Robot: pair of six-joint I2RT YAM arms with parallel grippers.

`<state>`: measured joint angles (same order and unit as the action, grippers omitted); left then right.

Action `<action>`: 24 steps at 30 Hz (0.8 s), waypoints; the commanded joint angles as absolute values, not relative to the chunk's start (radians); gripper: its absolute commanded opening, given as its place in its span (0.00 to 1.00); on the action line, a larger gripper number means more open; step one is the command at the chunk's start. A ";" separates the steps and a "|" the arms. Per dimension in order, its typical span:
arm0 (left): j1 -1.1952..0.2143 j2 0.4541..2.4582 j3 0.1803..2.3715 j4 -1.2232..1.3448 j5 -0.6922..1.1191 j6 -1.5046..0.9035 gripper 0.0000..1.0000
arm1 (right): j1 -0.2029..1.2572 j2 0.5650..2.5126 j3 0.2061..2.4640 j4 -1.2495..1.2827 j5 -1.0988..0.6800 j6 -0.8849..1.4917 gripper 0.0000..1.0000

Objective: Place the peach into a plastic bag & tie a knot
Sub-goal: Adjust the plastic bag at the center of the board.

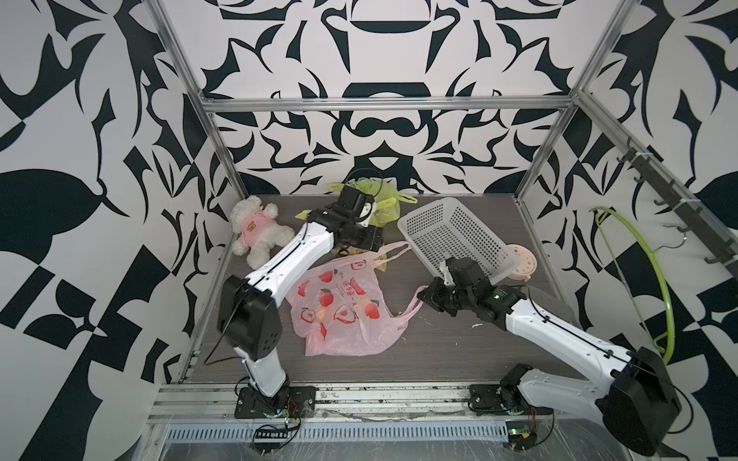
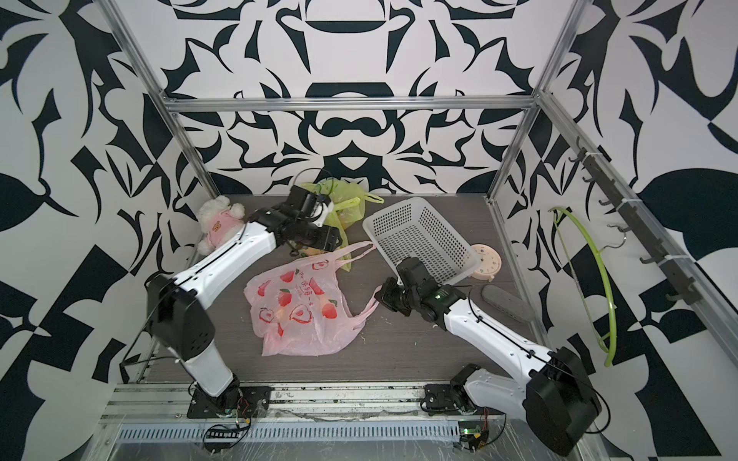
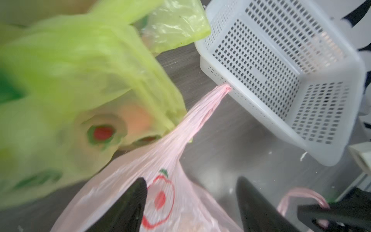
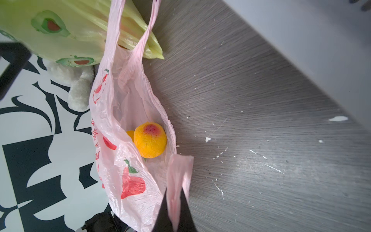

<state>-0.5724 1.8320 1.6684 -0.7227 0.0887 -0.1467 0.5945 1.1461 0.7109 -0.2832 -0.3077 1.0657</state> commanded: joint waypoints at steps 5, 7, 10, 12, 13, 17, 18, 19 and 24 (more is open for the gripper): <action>-0.635 2.074 1.891 -0.785 0.066 0.085 0.76 | 0.558 1.138 0.737 -0.284 -0.378 1.018 0.00; -0.645 2.132 1.932 -0.805 0.076 0.105 0.76 | 0.549 1.131 0.729 -0.284 -0.389 1.019 0.00; -0.649 2.182 1.944 -0.807 0.089 0.112 0.76 | 0.539 1.122 0.721 -0.282 -0.396 1.019 0.00; -0.649 2.193 1.923 -0.785 0.095 0.110 0.76 | 0.533 1.116 0.718 -0.281 -0.399 1.020 0.00; -0.649 2.197 1.912 -0.772 0.099 0.109 0.76 | 0.529 1.115 0.716 -0.281 -0.401 1.020 0.00; -0.652 2.219 1.894 -0.754 0.103 0.100 0.77 | 0.522 1.118 0.719 -0.278 -0.409 1.020 0.00; -0.655 2.226 1.891 -0.750 0.092 0.100 0.77 | 0.520 1.118 0.721 -0.278 -0.411 1.020 0.00; -0.659 2.231 1.882 -0.743 0.076 0.100 0.76 | 0.518 1.117 0.722 -0.276 -0.411 1.020 0.00; -0.669 2.234 1.822 -0.692 0.026 0.078 0.68 | 0.511 1.105 0.732 -0.278 -0.411 1.020 0.00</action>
<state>-0.6621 2.2173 1.8599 -0.7147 0.0574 0.0784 0.5179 1.1328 0.7109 -0.2878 -0.4011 1.0389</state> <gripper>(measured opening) 0.692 0.047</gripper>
